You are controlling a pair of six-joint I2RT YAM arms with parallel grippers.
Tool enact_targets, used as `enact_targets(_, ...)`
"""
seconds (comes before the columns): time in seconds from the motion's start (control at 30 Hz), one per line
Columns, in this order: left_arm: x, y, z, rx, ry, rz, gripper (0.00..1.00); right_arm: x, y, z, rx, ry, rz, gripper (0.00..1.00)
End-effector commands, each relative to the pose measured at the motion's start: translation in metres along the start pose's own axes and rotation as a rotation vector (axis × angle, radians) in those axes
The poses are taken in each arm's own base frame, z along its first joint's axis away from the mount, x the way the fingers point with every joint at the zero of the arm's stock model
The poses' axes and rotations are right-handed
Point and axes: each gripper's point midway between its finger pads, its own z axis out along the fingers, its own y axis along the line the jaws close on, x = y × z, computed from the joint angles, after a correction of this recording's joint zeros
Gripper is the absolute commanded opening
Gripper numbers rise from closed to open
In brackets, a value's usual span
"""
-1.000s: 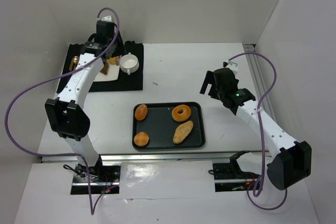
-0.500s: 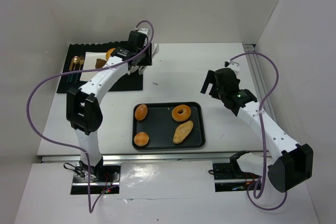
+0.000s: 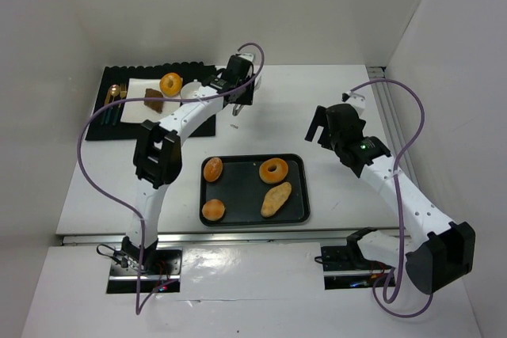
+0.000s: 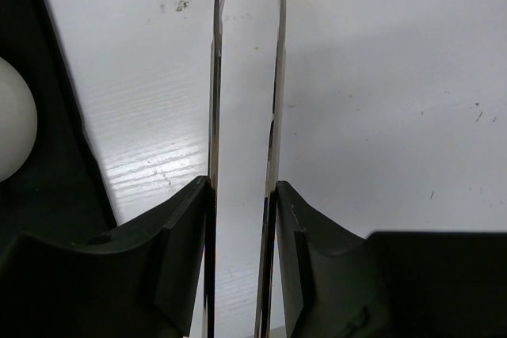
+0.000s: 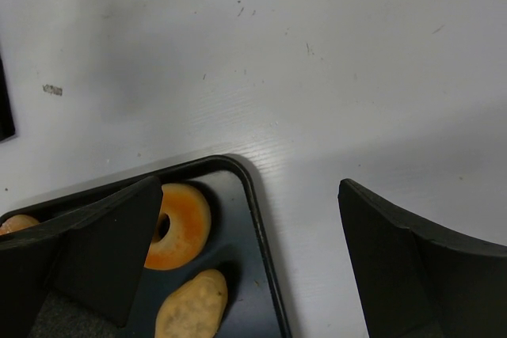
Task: Place the bread
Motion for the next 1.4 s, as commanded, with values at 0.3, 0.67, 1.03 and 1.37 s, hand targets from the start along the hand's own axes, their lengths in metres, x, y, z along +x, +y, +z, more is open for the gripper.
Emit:
enact_targets(0.3, -0.009, 0.009, 0.025, -0.071, -0.057, 0.020, 0.50, -0.010, -0.004, -0.003, 0.017, -0.042, 0.008, 0.99)
enact_targets(0.67, 0.006, 0.012, 0.064, -0.101, -0.014, 0.082, 0.60, -0.004, -0.005, 0.000, 0.026, -0.027, 0.001, 0.99)
enact_targets(1.03, -0.005, 0.008, 0.035, -0.066, -0.023, 0.060, 0.95, -0.002, -0.006, 0.002, 0.031, -0.020, -0.003, 0.99)
enact_targets(1.37, -0.040, -0.003, -0.078, 0.048, -0.100, -0.044, 0.96, 0.017, -0.003, 0.018, 0.032, 0.035, 0.008, 0.99)
